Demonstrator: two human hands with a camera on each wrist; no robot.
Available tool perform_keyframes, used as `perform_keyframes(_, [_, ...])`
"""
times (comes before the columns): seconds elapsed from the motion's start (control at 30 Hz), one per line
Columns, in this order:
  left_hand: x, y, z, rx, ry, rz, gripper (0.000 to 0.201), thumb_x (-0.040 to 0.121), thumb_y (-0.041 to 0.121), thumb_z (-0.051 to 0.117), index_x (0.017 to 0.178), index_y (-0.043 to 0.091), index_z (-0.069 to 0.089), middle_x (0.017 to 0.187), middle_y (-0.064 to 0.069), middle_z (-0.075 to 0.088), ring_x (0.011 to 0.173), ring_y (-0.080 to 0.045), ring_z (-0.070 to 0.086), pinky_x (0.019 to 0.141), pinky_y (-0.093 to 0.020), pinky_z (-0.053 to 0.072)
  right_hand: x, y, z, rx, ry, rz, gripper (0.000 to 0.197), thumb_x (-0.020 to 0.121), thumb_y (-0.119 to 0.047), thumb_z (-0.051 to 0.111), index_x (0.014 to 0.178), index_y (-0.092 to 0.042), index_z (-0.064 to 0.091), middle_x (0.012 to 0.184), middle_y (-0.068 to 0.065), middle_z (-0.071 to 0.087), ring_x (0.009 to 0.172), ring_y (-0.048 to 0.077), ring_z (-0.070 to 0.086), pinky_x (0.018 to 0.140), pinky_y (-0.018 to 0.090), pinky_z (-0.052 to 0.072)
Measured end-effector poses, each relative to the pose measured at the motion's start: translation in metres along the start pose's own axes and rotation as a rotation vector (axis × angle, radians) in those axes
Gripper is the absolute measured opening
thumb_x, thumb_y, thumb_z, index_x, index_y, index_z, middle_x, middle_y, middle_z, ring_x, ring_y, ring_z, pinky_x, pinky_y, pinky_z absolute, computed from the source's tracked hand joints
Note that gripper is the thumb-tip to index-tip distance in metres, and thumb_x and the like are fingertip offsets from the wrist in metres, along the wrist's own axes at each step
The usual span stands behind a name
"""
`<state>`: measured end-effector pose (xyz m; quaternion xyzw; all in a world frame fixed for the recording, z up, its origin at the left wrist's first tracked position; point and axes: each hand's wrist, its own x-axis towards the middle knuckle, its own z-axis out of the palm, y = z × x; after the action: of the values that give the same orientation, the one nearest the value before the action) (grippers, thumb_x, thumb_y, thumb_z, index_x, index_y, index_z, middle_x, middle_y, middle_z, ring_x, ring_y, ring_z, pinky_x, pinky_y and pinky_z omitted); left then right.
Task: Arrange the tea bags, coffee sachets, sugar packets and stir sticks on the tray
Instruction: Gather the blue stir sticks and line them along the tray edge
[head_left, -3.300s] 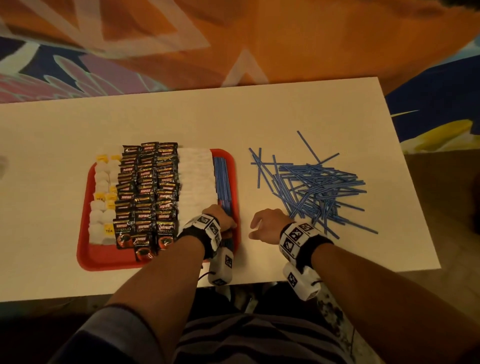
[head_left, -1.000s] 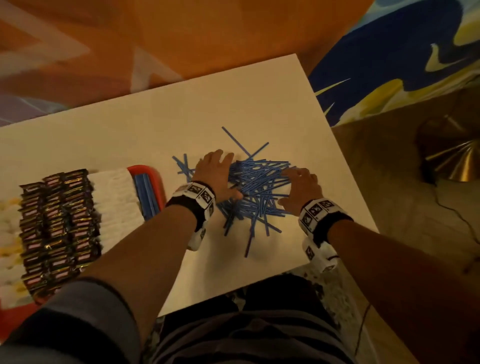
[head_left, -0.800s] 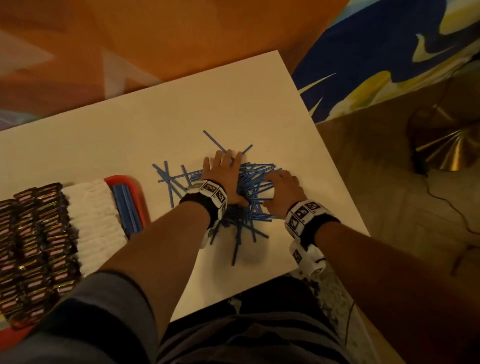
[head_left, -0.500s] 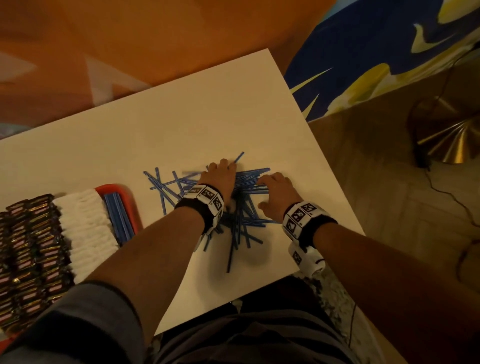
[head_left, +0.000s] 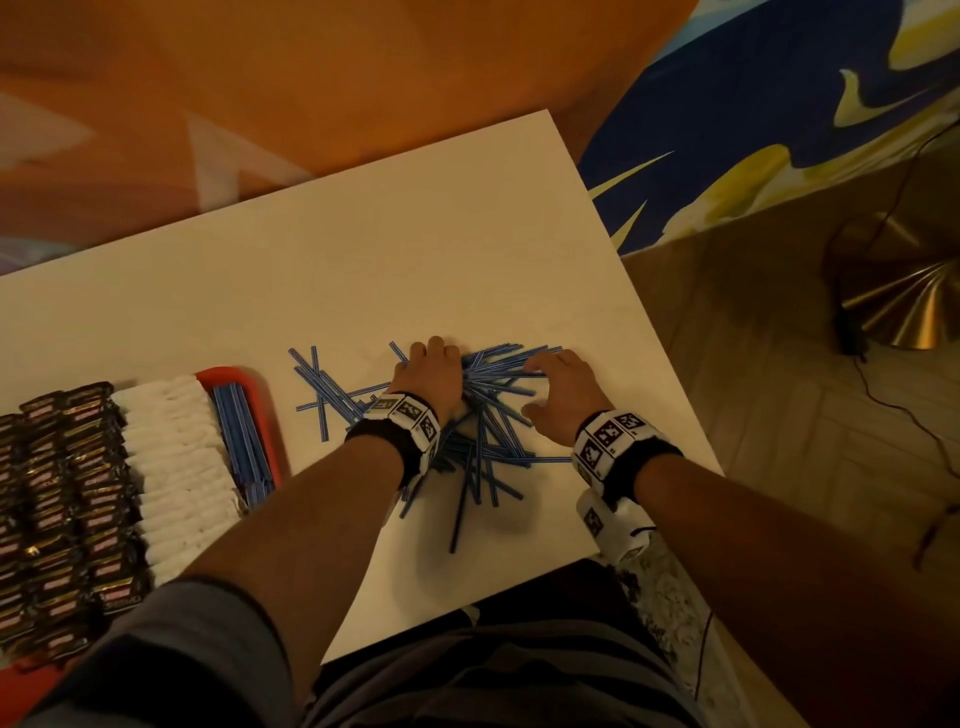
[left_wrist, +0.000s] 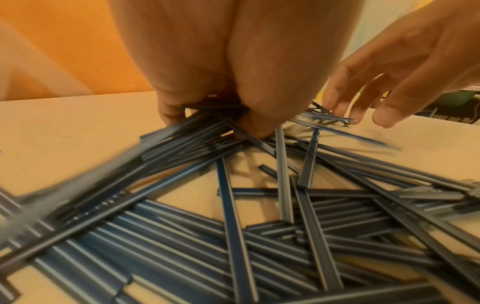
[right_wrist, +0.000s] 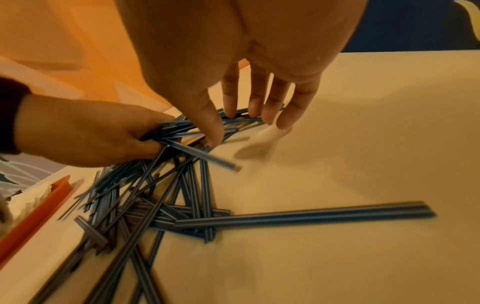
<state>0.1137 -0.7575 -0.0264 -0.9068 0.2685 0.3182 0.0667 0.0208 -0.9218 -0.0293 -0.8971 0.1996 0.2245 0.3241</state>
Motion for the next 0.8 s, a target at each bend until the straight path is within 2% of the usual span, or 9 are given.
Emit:
perform_keyframes(0.2, [-0.007, -0.014, -0.008, -0.089, 0.007, -0.036, 0.043, 0.095, 0.004, 0.046, 0.136, 0.002, 0.032, 0.128, -0.019, 0.049, 0.117, -0.039, 0.049, 0.092, -0.052, 0.041, 0.002, 0.002, -0.003, 0.035, 0.053, -0.015, 0.047, 0.083, -0.022, 0.072, 0.126, -0.023, 0.051, 0.135, 0.005, 0.044, 0.127, 0.027, 0.040, 0.107, 0.037, 0.036])
perform_keyframes(0.37, [-0.011, -0.030, -0.014, -0.211, 0.078, -0.009, 0.040, 0.098, 0.007, 0.042, 0.137, 0.002, 0.031, 0.117, -0.021, 0.053, 0.094, -0.038, 0.056, 0.074, -0.045, 0.047, 0.004, 0.003, -0.007, 0.079, 0.065, 0.016, 0.044, 0.082, -0.023, 0.073, 0.121, -0.023, 0.052, 0.130, 0.005, 0.047, 0.123, 0.028, 0.044, 0.105, 0.039, 0.038])
perform_keyframes(0.57, [-0.015, -0.043, -0.012, -0.279, 0.231, 0.015, 0.031, 0.102, 0.018, 0.039, 0.130, 0.004, 0.038, 0.112, -0.018, 0.056, 0.090, -0.037, 0.057, 0.072, -0.043, 0.045, 0.003, 0.002, -0.010, 0.098, 0.031, 0.029, 0.045, 0.082, -0.021, 0.073, 0.120, -0.025, 0.051, 0.124, 0.003, 0.049, 0.122, 0.024, 0.046, 0.102, 0.036, 0.040])
perform_keyframes(0.8, [-0.015, -0.048, -0.009, -0.237, 0.255, 0.015, 0.029, 0.104, 0.022, 0.038, 0.126, 0.003, 0.040, 0.108, -0.018, 0.059, 0.086, -0.036, 0.057, 0.066, -0.037, 0.037, 0.000, -0.001, -0.006, 0.096, -0.025, 0.030, 0.042, 0.083, -0.019, 0.073, 0.120, -0.022, 0.053, 0.119, 0.002, 0.054, 0.113, 0.021, 0.051, 0.089, 0.026, 0.039])
